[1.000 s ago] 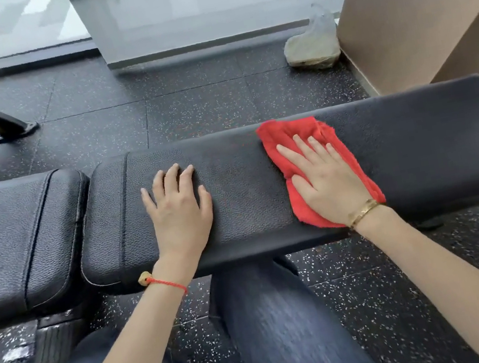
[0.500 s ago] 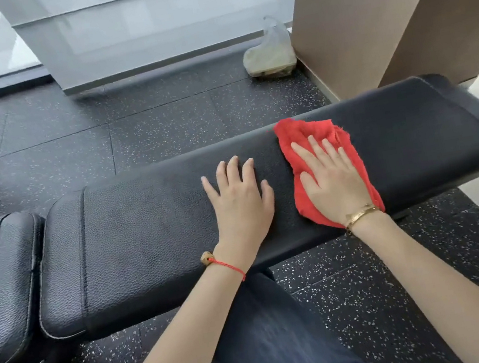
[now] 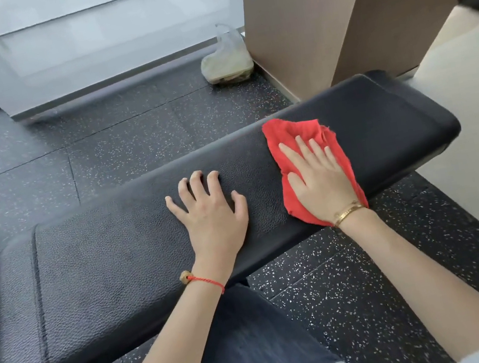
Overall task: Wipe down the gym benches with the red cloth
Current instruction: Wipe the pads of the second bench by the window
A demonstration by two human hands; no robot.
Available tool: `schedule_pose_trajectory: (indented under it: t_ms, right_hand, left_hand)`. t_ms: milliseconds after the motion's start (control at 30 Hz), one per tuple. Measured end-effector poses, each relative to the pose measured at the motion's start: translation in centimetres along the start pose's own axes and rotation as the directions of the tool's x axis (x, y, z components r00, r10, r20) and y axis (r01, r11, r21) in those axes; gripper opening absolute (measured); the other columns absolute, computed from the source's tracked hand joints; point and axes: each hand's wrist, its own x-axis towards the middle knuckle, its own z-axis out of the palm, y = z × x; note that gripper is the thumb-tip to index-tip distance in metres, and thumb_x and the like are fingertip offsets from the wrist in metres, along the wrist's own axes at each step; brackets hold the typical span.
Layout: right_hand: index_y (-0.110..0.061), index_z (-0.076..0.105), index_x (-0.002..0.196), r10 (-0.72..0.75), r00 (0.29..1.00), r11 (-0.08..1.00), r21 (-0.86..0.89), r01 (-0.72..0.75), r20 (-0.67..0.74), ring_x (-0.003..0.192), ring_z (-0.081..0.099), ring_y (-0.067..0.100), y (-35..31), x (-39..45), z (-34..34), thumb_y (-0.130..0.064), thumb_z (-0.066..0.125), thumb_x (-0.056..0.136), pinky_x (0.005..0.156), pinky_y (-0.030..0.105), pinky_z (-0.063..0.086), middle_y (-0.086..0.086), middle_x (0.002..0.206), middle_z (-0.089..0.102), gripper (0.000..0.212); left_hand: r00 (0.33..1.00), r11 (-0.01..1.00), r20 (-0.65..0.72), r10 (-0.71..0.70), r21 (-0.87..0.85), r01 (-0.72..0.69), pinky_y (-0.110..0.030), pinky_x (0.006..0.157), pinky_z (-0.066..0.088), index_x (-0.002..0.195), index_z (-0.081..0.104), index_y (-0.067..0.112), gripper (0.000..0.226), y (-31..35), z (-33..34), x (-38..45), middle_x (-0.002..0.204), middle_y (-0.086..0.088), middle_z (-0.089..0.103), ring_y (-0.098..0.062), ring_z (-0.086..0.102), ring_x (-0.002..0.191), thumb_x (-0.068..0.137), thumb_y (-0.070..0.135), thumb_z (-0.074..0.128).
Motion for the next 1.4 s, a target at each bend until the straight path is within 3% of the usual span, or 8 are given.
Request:
schedule_pose_trajectory:
  t_ms: [267, 367, 567, 867, 1000, 1133, 1300, 1400]
  right_hand:
    - [-0.03, 0.017, 0.153, 0.319, 0.948, 0.947, -0.024, -0.319, -0.013, 0.149, 0.008, 0.031, 3.4, 6.0, -1.9, -0.031, 0.031, 0.097, 0.122, 0.044, -0.001, 0.009, 0.162, 0.009, 0.058]
    - [-0.03, 0.015, 0.153, 0.269, 0.963, 0.963, -0.022, -0.269, 0.003, 0.149, 0.007, 0.031, 1.2, 6.8, -1.5, -0.032, 0.031, 0.097, 0.122, 0.044, -0.001, 0.008, 0.162, 0.008, 0.058]
    - [-0.036, 0.021, 0.151, -0.071, 0.997, 0.997, 0.021, 0.071, -0.011, 0.149, 0.01, 0.022, -0.5, 0.7, -0.1, -0.031, 0.037, 0.096, 0.122, 0.037, -0.001, 0.001, 0.162, 0.014, 0.057]
    - [-0.031, 0.015, 0.153, 0.203, 0.979, 0.978, -0.043, -0.202, 0.03, 0.149, 0.007, 0.029, 1.6, 7.9, -1.5, -0.032, 0.03, 0.097, 0.122, 0.043, -0.001, 0.007, 0.162, 0.008, 0.058]
    - [-0.03, 0.017, 0.153, -0.011, 0.997, 1.0, -0.016, 0.012, 0.074, 0.149, 0.008, 0.028, -3.7, 7.6, -0.3, -0.031, 0.033, 0.096, 0.122, 0.043, 0.0, 0.007, 0.162, 0.01, 0.059]
    - [-0.033, 0.02, 0.152, -0.257, 0.964, 0.966, -0.005, 0.258, 0.071, 0.149, 0.01, 0.026, -7.8, 4.5, 1.3, -0.029, 0.037, 0.096, 0.121, 0.041, 0.0, 0.005, 0.162, 0.013, 0.059]
    - [-0.036, 0.017, 0.152, -0.321, 0.941, 0.947, 0.016, 0.321, 0.106, 0.15, 0.005, 0.023, -8.2, 4.4, 1.5, -0.03, 0.034, 0.097, 0.122, 0.039, -0.003, 0.002, 0.162, 0.008, 0.058]
    - [-0.036, 0.017, 0.152, -0.307, 0.943, 0.951, 0.015, 0.307, 0.128, 0.15, 0.004, 0.024, -9.1, 5.0, 1.6, -0.031, 0.033, 0.097, 0.121, 0.04, -0.004, 0.003, 0.163, 0.007, 0.057]
  left_hand:
    - [1.0, 1.0, -0.002, 0.005, 0.014, -0.005, -0.064, 0.114, 0.018, 0.131, 0.049, 0.019, 0.047, 0.0, 0.0, -0.1, 0.142, -0.007, 0.043, -0.034, 0.033, 0.137, 0.09, 0.042, 0.044]
    - [1.0, 1.0, -0.016, 0.007, 0.017, -0.006, -0.064, 0.113, 0.019, 0.13, 0.05, 0.019, 0.047, 0.0, 0.0, -0.1, 0.141, -0.007, 0.044, -0.034, 0.034, 0.136, 0.09, 0.042, 0.045]
    - [1.0, 1.0, -0.021, 0.002, 0.012, -0.002, -0.063, 0.114, 0.018, 0.129, 0.05, 0.02, 0.046, -0.2, 0.1, -0.1, 0.14, -0.006, 0.044, -0.033, 0.034, 0.135, 0.089, 0.043, 0.046]
    - [1.0, 1.0, -0.019, 0.003, 0.002, -0.003, -0.063, 0.115, 0.017, 0.129, 0.051, 0.02, 0.046, 0.0, -0.1, -0.1, 0.141, -0.006, 0.044, -0.033, 0.033, 0.136, 0.09, 0.043, 0.044]
    - [1.0, 1.0, -0.003, -0.008, -0.006, 0.008, -0.062, 0.116, 0.015, 0.131, 0.05, 0.021, 0.048, 0.0, -0.1, 0.0, 0.142, -0.006, 0.044, -0.032, 0.031, 0.138, 0.089, 0.043, 0.045]
    - [1.0, 1.0, 0.019, -0.002, 0.0, 0.002, -0.058, 0.119, 0.012, 0.137, 0.048, 0.022, 0.047, -0.2, -0.6, -0.4, 0.149, -0.003, 0.042, -0.028, 0.029, 0.143, 0.092, 0.034, 0.044]
    - [0.998, 1.0, -0.065, -0.013, -0.004, 0.013, -0.058, 0.118, 0.019, 0.132, 0.054, 0.017, 0.046, -4.0, -2.8, -2.1, 0.142, -0.006, 0.05, -0.029, 0.039, 0.137, 0.088, 0.028, 0.053]
    - [0.987, 0.994, -0.13, -0.095, 0.037, 0.101, -0.061, 0.117, 0.02, 0.131, 0.055, 0.014, 0.044, -8.5, -4.5, -3.1, 0.14, -0.009, 0.05, -0.031, 0.04, 0.136, 0.089, 0.026, 0.056]
